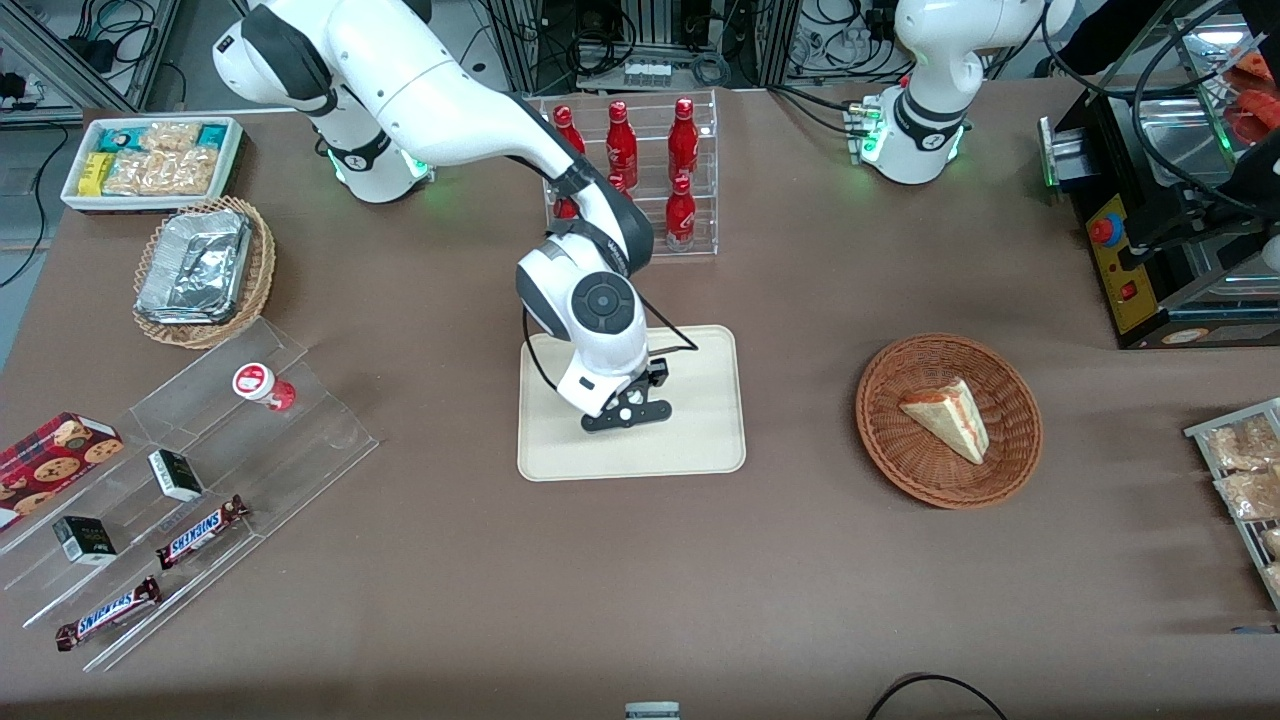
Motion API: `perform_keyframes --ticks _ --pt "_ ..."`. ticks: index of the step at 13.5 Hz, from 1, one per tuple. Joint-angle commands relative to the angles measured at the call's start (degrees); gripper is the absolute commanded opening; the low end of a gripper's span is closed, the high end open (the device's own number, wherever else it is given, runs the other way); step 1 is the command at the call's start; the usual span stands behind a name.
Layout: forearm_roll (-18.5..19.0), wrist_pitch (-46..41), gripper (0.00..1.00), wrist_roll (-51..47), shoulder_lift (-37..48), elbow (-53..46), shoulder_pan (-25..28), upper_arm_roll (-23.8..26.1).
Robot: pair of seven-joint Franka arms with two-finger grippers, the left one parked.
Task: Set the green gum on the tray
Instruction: 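Lower the held gum container onto the middle of the tray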
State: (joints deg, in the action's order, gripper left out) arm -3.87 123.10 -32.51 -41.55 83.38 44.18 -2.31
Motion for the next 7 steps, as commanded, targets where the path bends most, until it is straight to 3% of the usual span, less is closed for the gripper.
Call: perform_keyframes --ticks 1,7 --pt "-0.7 -0.3 0.0 -0.7 -1.9 -2.8 0.9 -0.7" --pt "0.5 0.1 0.0 -2.7 -3.3 -2.8 1.5 -1.0"
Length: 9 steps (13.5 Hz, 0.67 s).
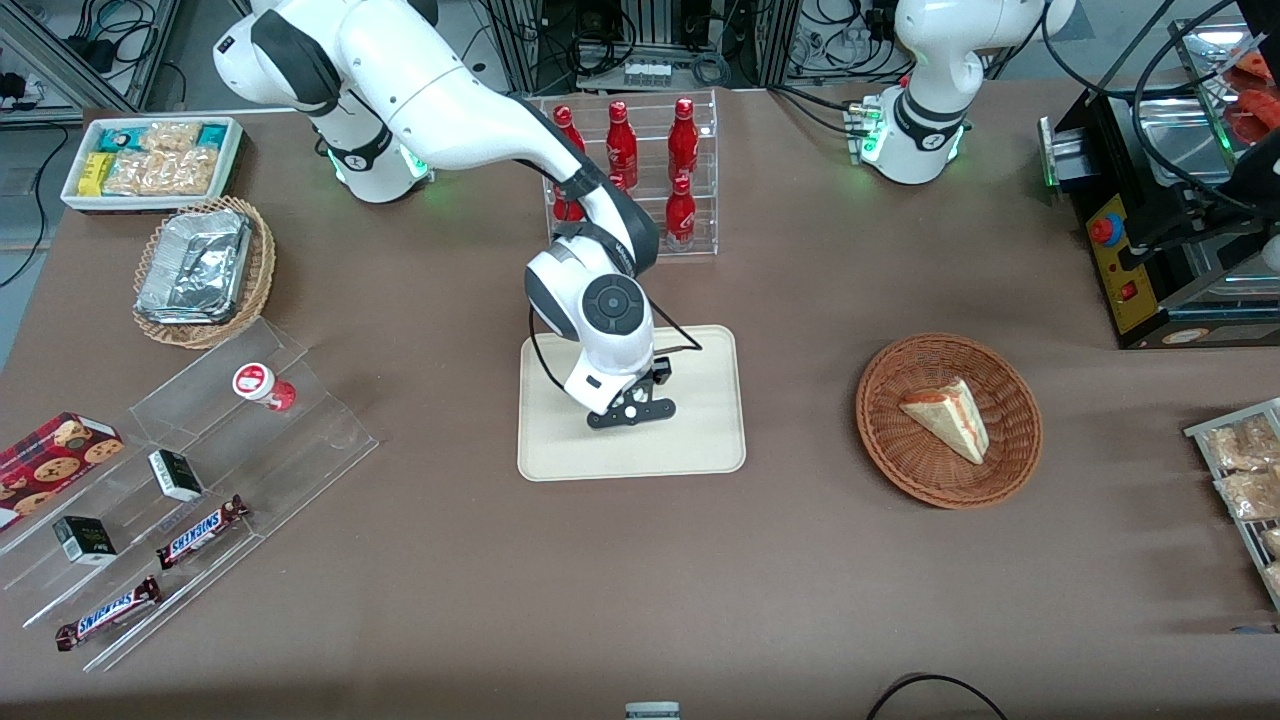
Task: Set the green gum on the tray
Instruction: 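Lower the held gum container onto the middle of the tray, then open the right gripper and lift it off the gum container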
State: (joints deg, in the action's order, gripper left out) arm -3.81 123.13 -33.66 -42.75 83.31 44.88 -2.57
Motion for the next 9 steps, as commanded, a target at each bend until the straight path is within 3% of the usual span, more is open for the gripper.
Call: perform_keyframes --ticks 1,2,3,6,9 --pt "0.6 0.8 0.0 -1.8 -2.2 -2.7 0.8 -0.8" --pt "0.9 1.1 0.0 -1.8 -2.3 -2.7 0.8 -0.8" --pt "0.9 1.1 0.18 -1.8 -2.4 -2.7 0.8 -0.8" --pt "1.5 1.3 1.0 -1.8 -2.4 -2.6 0.8 -0.8" --pt "2.1 1.5 1.0 -1.9 -2.4 -2.6 0.9 -0.8"
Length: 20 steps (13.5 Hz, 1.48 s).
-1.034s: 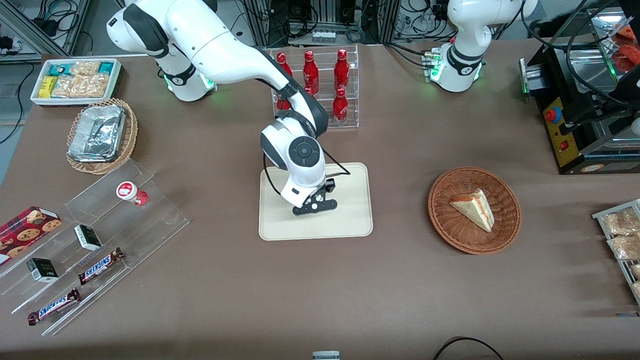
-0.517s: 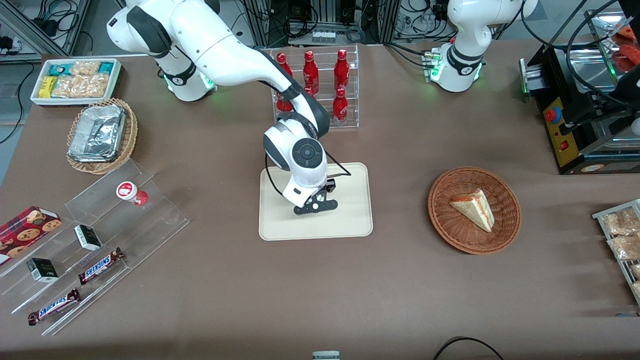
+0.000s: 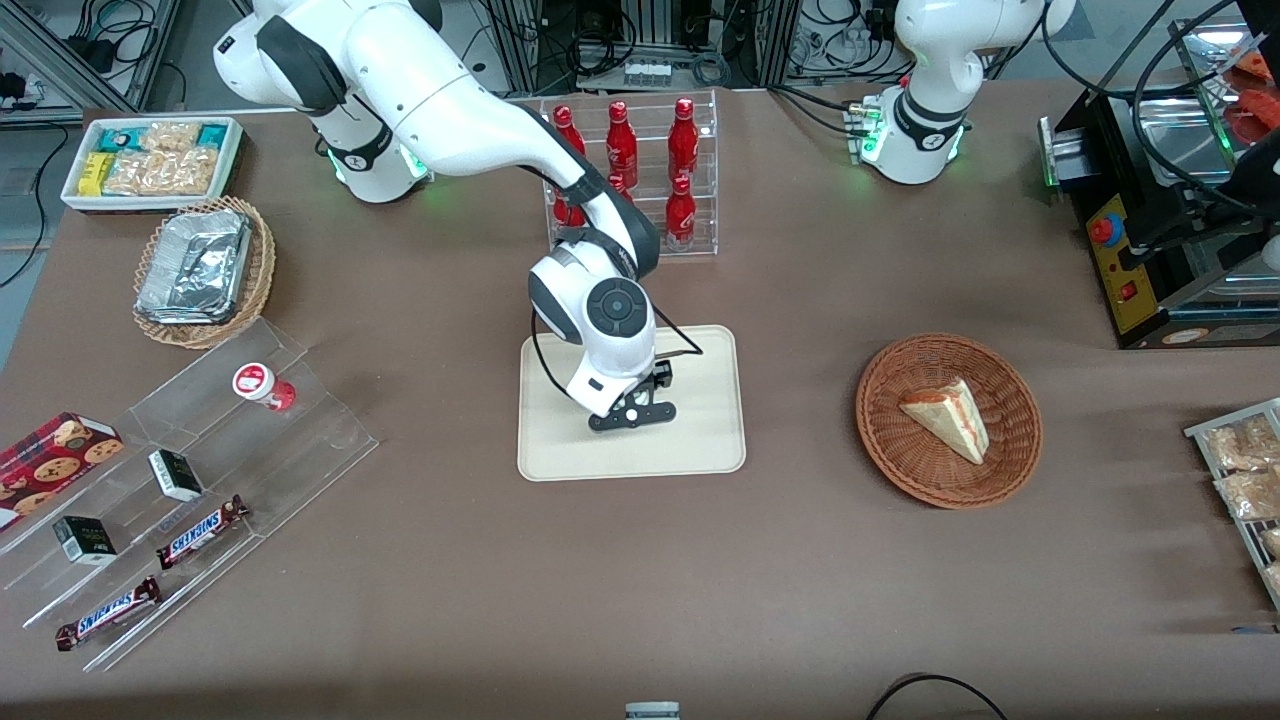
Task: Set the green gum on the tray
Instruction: 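Open the right gripper and lift it off the gum container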
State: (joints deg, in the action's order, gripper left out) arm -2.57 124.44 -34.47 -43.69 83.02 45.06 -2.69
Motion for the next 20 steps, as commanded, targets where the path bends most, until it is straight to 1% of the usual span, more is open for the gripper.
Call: perform_keyframes --ticks 1,8,12,14,17,20 --pt "0.9 0.1 1.0 -1.1 -1.5 -2.3 0.7 -0.6" --pt "1.1 -1.5 1.0 -0.3 1.1 -1.9 0.6 -0.6" --pt "1.0 -8.8 1.0 2.6 6.6 -1.7 -0.3 -0.5" --pt "0.5 -14.6 1.0 6.1 9.9 -1.7 -0.5 -0.6" --pt "0.1 -21.1 1.0 11.1 14.4 -1.6 -2.3 -0.6" --pt "0.2 -25.2 1.0 14.8 17.4 -1.6 -4.0 -0.6"
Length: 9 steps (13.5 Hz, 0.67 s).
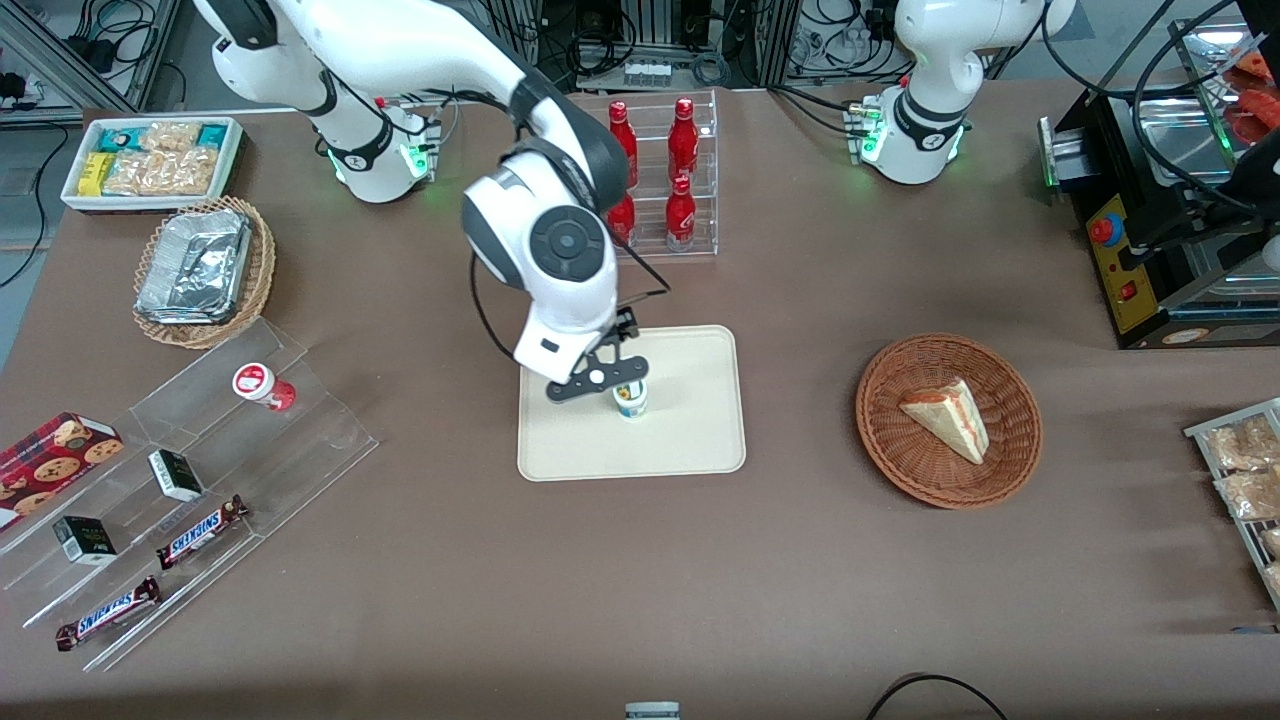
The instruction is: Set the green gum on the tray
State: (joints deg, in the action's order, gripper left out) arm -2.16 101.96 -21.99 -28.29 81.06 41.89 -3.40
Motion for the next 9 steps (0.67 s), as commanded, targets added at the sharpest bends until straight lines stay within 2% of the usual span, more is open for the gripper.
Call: perform_keyframes --ticks 1,4,9 --pt "-0.3 -3.9 1.0 3.3 2.9 0.3 -1.5 0.1" --pt "-0.3 -7.6 1.0 7.0 5.7 0.3 -3.9 0.1" --pt "0.3 -9.1 1.0 7.1 10.0 2.3 -8.0 0.1"
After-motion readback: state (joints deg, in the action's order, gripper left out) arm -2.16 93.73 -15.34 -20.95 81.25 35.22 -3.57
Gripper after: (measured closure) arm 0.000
